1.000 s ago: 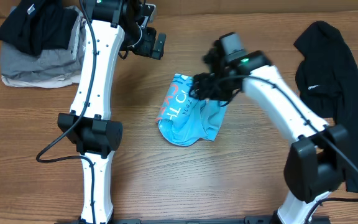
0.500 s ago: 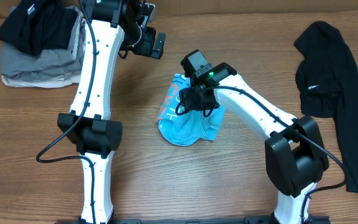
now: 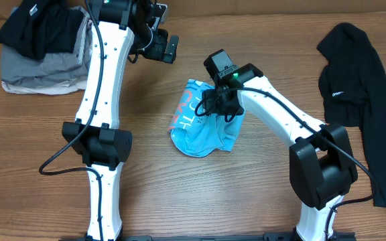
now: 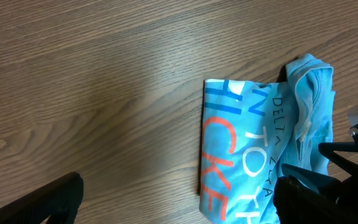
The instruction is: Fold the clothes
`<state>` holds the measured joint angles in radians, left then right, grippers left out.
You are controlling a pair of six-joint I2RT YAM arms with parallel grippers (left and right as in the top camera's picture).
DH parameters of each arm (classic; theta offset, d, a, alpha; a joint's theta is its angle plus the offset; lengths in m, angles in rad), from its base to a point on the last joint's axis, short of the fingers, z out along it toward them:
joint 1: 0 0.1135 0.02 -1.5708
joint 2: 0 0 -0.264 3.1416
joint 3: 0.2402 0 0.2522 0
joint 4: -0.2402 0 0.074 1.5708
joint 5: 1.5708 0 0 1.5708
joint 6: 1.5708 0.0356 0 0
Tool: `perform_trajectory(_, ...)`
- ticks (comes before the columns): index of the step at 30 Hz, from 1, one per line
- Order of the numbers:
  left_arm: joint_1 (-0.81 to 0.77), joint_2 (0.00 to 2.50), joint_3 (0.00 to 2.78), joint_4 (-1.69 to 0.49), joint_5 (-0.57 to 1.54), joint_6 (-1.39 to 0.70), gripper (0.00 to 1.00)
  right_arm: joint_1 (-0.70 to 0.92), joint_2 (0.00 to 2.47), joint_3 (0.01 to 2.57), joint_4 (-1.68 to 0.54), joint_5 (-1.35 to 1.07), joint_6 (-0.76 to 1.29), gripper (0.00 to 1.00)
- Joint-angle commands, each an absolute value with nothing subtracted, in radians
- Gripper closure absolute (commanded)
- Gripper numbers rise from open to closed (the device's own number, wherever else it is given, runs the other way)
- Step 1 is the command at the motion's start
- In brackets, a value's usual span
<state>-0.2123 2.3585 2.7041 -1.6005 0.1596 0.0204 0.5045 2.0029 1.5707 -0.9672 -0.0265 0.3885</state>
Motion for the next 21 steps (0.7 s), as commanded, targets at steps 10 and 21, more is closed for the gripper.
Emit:
perform_trajectory(10,-0.209,2.351,2.711,-1.596,0.149,0.004,0.00,0.468,2.000,1.571,-0.974,-0.046,0.397,0.34)
perform_trajectory(21,-0.209,2.351,2.711,-1.593,0.146,0.004,0.00,0.448,2.006,1.570,-0.970,-0.046,0.386,0.37)
